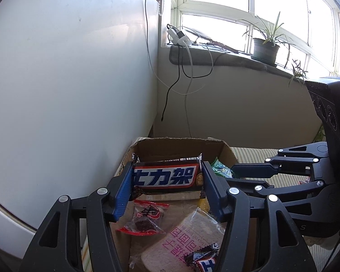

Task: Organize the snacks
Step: 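Carry the Snickers bar and green packet into the box and release them, then withdraw both tools from the box toward the cake bag and clear candy packet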

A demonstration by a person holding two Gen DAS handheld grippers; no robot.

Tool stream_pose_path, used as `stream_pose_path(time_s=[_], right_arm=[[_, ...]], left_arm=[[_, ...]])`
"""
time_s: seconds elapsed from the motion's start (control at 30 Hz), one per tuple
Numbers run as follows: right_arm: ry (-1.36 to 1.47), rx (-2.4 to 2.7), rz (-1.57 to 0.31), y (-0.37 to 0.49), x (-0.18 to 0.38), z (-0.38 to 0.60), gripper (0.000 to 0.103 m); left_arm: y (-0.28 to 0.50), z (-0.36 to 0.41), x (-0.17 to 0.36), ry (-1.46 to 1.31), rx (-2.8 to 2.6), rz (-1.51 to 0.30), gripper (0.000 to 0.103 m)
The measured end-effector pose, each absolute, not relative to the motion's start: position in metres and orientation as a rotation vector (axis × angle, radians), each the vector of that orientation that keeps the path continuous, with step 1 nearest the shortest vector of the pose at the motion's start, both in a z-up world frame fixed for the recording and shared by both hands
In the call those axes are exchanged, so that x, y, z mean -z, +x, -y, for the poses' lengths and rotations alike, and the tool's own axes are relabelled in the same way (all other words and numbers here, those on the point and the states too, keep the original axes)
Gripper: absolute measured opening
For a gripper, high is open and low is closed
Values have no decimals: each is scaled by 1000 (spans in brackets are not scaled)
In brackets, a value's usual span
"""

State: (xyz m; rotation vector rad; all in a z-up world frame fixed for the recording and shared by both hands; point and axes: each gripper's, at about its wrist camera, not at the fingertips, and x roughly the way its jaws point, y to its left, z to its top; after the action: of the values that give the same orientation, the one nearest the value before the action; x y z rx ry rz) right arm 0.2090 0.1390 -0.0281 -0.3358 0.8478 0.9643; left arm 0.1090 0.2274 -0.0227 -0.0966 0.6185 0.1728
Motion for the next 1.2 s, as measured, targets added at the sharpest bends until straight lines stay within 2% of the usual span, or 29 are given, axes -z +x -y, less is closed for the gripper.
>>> stream_pose_path(time_s=[0.2, 0.27, 0.33, 0.43, 0.5, 0.83, 0.9, 0.93, 0.97, 1.1, 1.17, 1.2], right_arm=[[-329, -959, -851, 211, 28, -136, 27], [-332, -953, -842, 210, 27, -134, 40], [-330, -939, -835, 210, 26, -131, 47], [-330, -938, -834, 209, 23, -127, 47], [-340, -925, -821, 206, 21, -123, 50], [-320, -898, -790, 197, 3, -89, 51], [-319, -888, -780, 194, 0, -81, 58], [-315, -883, -772, 192, -2, -77, 67], [-309, -879, -764, 191, -5, -71, 70], [-298, -847, -744, 188, -15, -42, 72], [-303, -829, -726, 188, -19, -23, 86], [-303, -814, -718, 188, -20, -13, 88]], left_arm=[[106, -226, 23, -86, -179, -622, 59], [107, -226, 21, -86, -183, -621, 59], [107, -225, 19, -83, -184, -620, 59], [106, -224, 15, -82, -189, -614, 63], [104, -224, 12, -81, -192, -604, 63], [90, -203, -6, -68, -177, -568, 63], [89, -197, -10, -63, -168, -559, 63], [87, -194, -12, -64, -162, -555, 63], [86, -190, -13, -66, -152, -552, 63], [84, -175, -14, -71, -111, -546, 63], [85, -165, -14, -74, -83, -542, 63], [87, -160, -14, -81, -65, -542, 63]])
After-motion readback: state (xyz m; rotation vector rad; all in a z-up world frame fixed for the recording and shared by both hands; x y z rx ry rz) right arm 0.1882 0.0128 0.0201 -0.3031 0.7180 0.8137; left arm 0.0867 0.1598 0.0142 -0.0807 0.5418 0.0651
